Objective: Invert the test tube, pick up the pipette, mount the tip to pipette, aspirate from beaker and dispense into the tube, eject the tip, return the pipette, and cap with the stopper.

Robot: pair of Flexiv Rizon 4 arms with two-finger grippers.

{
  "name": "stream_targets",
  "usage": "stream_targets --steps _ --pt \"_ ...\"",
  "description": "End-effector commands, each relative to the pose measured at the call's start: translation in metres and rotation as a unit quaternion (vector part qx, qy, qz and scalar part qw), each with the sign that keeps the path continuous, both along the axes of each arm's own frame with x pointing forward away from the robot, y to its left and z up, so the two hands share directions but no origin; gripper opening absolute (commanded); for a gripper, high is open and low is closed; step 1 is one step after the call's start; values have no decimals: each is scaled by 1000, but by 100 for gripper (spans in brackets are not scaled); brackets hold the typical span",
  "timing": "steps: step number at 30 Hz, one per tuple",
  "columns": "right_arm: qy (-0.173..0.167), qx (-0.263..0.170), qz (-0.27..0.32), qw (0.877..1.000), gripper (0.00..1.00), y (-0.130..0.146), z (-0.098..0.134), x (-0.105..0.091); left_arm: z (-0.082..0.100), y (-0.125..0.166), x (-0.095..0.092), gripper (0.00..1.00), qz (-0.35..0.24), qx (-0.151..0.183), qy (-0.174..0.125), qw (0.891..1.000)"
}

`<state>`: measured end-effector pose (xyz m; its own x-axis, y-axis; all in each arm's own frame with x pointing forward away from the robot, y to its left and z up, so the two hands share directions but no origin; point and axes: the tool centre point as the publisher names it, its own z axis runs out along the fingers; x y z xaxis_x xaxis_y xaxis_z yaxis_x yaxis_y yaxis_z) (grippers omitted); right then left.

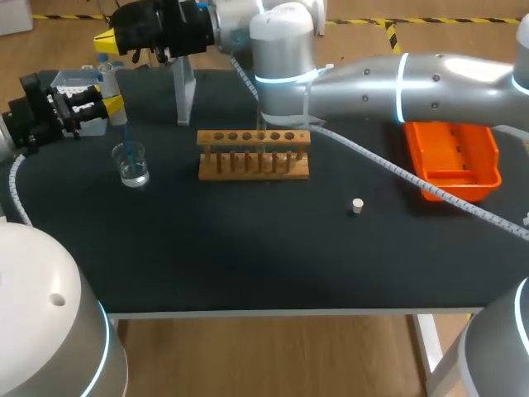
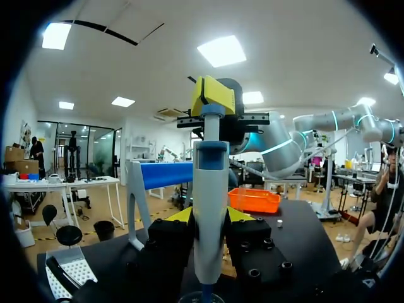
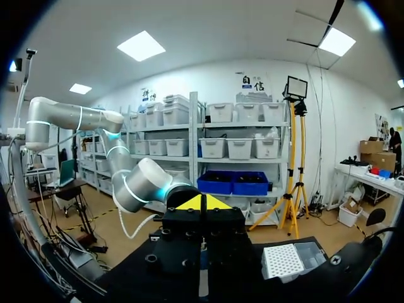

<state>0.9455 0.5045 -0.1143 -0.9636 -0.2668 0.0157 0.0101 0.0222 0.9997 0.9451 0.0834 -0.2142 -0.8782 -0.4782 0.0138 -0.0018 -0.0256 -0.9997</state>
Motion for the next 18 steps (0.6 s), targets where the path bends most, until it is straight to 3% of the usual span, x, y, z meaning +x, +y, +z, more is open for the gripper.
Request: stream_targets --steps 1,18 --pt "4 -2 11 1000 0 6 -1 7 -1 2 1 0 -3 -2 -2 1000" --pt "20 -10 16 1000 0 10 -8 9 -1 2 1 0 -3 -2 -2 1000"
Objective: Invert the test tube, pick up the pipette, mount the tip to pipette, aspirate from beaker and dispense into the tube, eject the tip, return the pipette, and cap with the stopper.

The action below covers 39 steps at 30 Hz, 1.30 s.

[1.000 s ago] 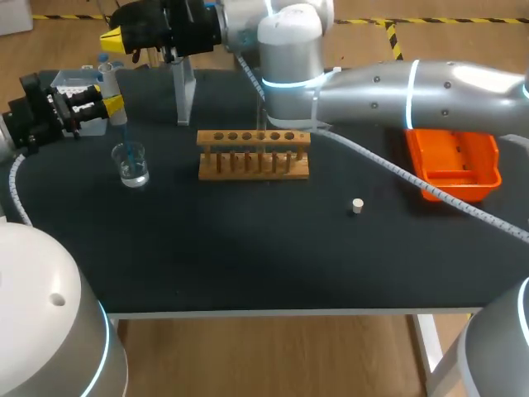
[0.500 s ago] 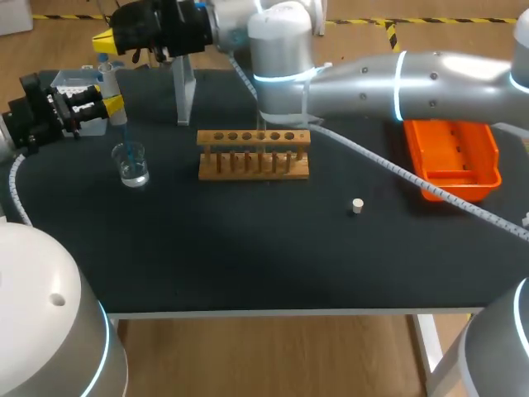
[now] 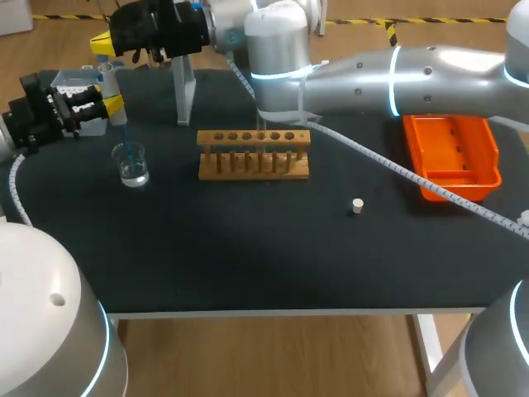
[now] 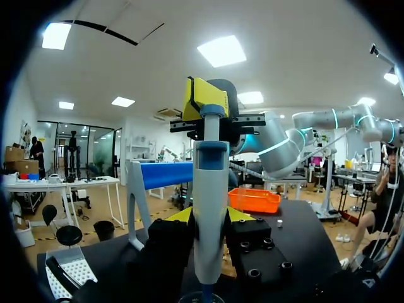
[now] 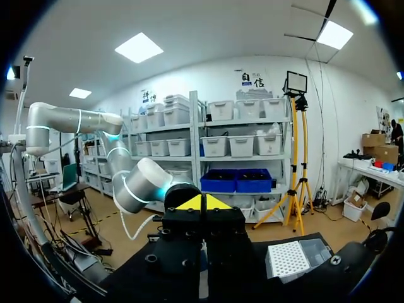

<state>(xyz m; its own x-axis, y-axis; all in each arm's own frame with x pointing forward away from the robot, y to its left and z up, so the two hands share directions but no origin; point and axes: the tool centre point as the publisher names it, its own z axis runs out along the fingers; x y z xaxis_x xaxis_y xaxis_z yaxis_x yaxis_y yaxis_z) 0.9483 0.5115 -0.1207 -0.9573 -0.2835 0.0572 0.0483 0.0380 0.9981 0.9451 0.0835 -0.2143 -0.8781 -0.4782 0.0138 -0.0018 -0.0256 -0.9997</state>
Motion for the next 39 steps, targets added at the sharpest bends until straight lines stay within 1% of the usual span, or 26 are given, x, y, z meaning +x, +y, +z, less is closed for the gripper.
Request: stream_targets --steps 1,16,28,39 --pt "1 -3 7 1000 0 3 -2 6 -1 2 1 0 -3 -2 -2 1000" --pt "4 -10 6 1000 0 3 -12 5 -1 2 1 0 -3 -2 -2 1000" --pt "6 -23 7 1000 0 7 -26 3 -1 2 1 0 -3 -2 -2 1000" --pt "17 -30 4 999 0 5 -37 5 -1 2 1 0 -3 -2 -2 1000"
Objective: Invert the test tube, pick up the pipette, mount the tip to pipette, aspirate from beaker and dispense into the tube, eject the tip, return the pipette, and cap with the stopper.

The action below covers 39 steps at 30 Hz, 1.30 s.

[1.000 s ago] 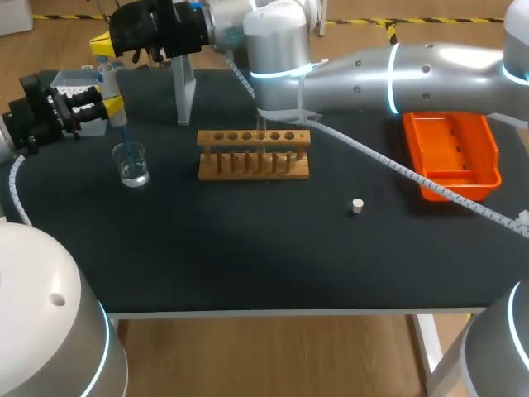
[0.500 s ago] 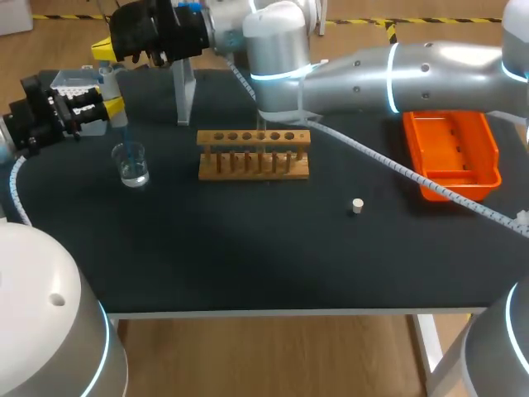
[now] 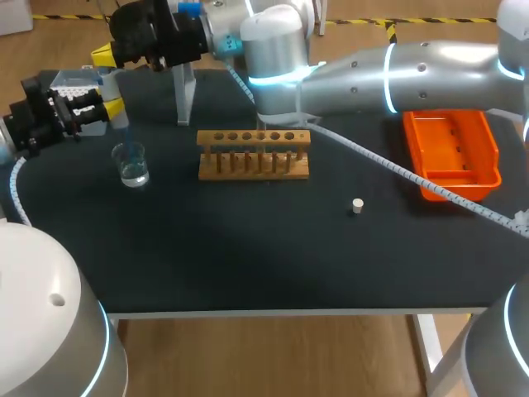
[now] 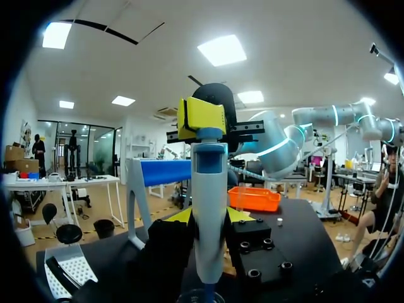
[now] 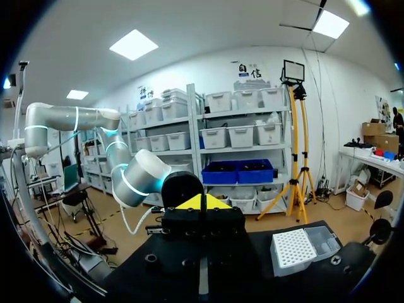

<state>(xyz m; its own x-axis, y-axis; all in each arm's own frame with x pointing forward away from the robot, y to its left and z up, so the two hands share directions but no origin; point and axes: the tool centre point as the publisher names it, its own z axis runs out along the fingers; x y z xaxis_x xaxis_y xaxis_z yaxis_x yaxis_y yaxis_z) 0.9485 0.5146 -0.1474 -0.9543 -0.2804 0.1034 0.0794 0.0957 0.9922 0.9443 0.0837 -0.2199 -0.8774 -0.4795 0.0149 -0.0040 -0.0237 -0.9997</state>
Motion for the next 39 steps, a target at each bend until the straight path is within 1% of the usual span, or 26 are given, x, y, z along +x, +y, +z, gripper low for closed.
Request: stream_targets --steps 1,7,13,14,15,16,17,18,24,30,39 --pt "2 -1 3 1000 0 1 -11 5 5 2 1 0 -4 -2 -3 1000" --pt "3 1 2 1000 0 -1 -9 5 5 2 1 0 -4 -2 -3 1000" --pt "-4 6 -1 1000 0 -3 4 2 5 2 1 0 -4 -2 -3 1000" --pt "-4 6 -1 1000 13 -4 6 2 5 2 1 0 -4 -2 -3 1000" --pt "-5 8 -2 1000 40 -5 9 2 5 2 1 0 -4 -2 -3 1000" --pt "-9 8 -5 1000 62 -6 12 1 5 2 1 0 -4 -2 -3 1000" --pt "-10 8 -6 1000 94 -6 15 1 5 2 1 0 -4 -2 -3 1000" --pt "-10 8 -6 1000 100 -7 18 1 5 2 1 0 -4 -2 -3 1000" --pt "-20 17 -12 1000 100 -16 32 0 5 2 1 0 -4 -2 -3 1000" --pt "-30 19 -20 999 100 -27 40 -1 5 2 1 0 -4 -2 -3 1000" --pt "-64 -10 -44 997 100 -55 48 -4 5 2 1 0 -4 -2 -3 1000"
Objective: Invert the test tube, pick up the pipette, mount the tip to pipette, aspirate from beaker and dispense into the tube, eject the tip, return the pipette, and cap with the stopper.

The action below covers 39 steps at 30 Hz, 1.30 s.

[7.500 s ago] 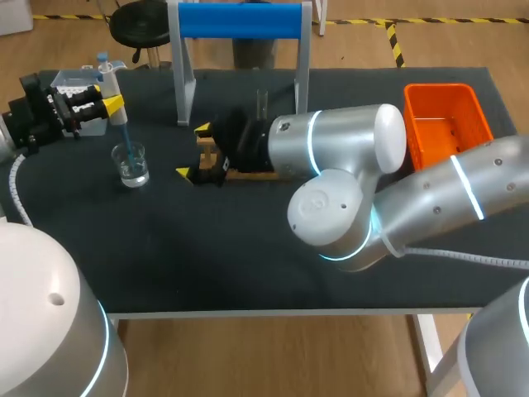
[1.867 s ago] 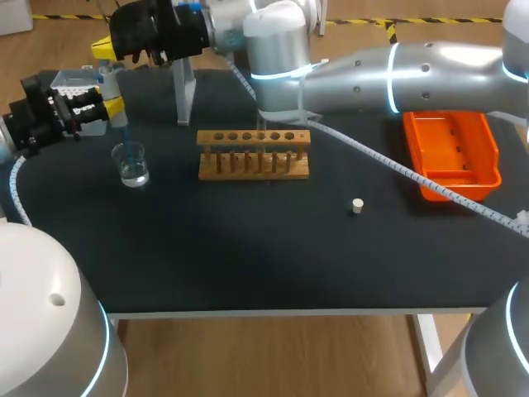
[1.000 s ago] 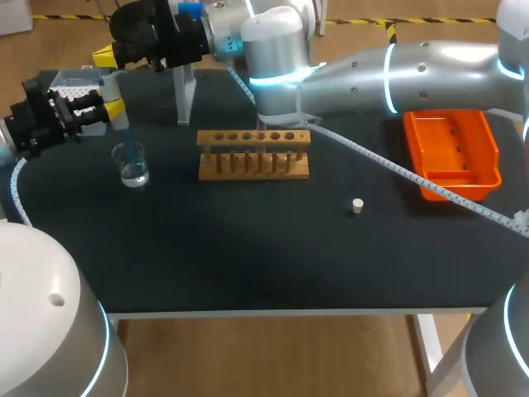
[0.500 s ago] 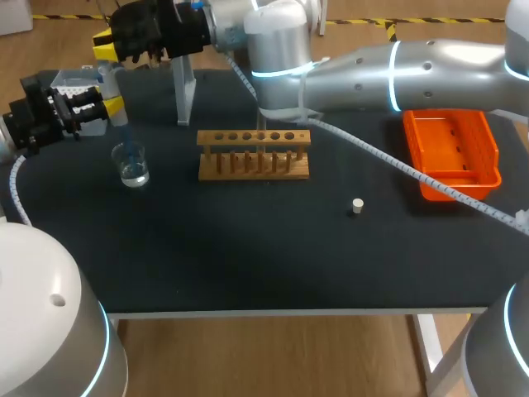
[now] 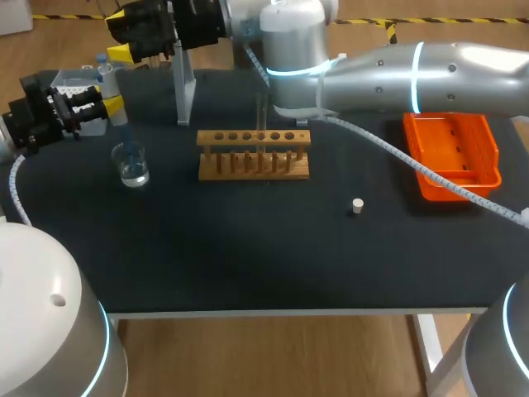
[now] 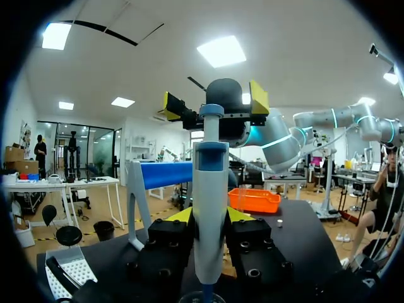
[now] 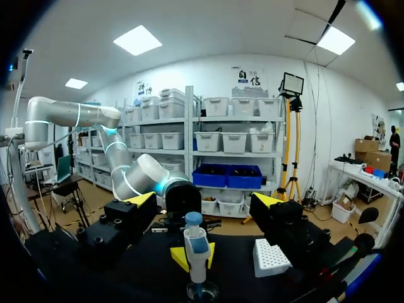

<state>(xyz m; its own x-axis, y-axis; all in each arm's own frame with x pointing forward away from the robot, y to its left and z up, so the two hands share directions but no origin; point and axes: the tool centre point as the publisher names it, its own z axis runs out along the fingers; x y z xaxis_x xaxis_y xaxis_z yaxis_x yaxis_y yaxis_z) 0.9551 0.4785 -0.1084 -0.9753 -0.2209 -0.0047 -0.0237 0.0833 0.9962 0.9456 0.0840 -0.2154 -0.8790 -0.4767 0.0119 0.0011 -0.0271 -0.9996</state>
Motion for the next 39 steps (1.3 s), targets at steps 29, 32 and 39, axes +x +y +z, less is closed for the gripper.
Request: stream_targets --steps 29,32,39 --pt "-39 -80 -94 992 100 -157 -18 7 0 1 0 0 -2 -1 0 1000" --pt "-39 -80 -101 991 100 -169 -22 10 0 1 0 0 -2 -1 0 1000" --pt "-39 -91 -119 988 100 -197 -37 18 0 1 0 0 -2 -1 0 1000"
